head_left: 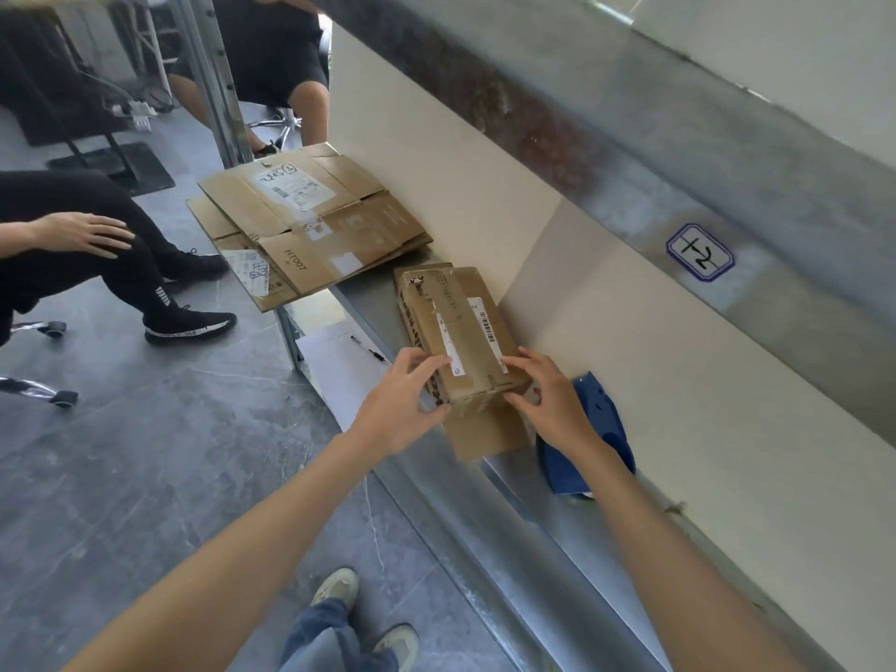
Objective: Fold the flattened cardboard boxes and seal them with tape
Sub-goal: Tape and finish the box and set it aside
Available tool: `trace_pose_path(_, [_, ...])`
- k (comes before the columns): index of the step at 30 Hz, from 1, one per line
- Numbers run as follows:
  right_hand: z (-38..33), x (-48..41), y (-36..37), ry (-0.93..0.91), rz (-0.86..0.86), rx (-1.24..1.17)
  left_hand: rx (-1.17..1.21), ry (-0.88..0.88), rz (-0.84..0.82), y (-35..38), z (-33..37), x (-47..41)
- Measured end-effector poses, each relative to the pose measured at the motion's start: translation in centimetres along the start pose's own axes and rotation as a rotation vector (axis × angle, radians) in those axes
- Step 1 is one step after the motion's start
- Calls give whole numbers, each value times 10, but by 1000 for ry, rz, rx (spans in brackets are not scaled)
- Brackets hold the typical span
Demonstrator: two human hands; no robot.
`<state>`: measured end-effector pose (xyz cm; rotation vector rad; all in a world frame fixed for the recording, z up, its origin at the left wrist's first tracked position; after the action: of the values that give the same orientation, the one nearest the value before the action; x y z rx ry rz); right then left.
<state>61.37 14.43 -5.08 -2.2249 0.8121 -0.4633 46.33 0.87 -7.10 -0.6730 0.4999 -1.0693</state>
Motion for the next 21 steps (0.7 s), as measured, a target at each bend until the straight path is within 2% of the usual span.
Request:
trace_pose_path(4, [-8, 12, -3, -22, 8, 51, -92, 101, 37, -12, 12, 5])
trace_pose_path(9, [-3, 39, -30, -22, 179, 245, -298, 152, 122, -25, 19, 12])
trace_pose_path(15, [11, 63, -48, 84, 267, 494, -540, 196, 171, -36, 26, 5])
trace_pose_path(21, [44, 89, -50, 321, 220, 415, -568, 223, 137, -33, 29, 0])
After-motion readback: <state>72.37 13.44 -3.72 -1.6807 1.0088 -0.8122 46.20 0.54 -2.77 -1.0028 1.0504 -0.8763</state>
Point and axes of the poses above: each hand's wrist, its own x-axis away from the middle knuckle, its own y-axis out of the palm, z = x × y, the point moved 10 cm from there along -x, towards the middle knuckle
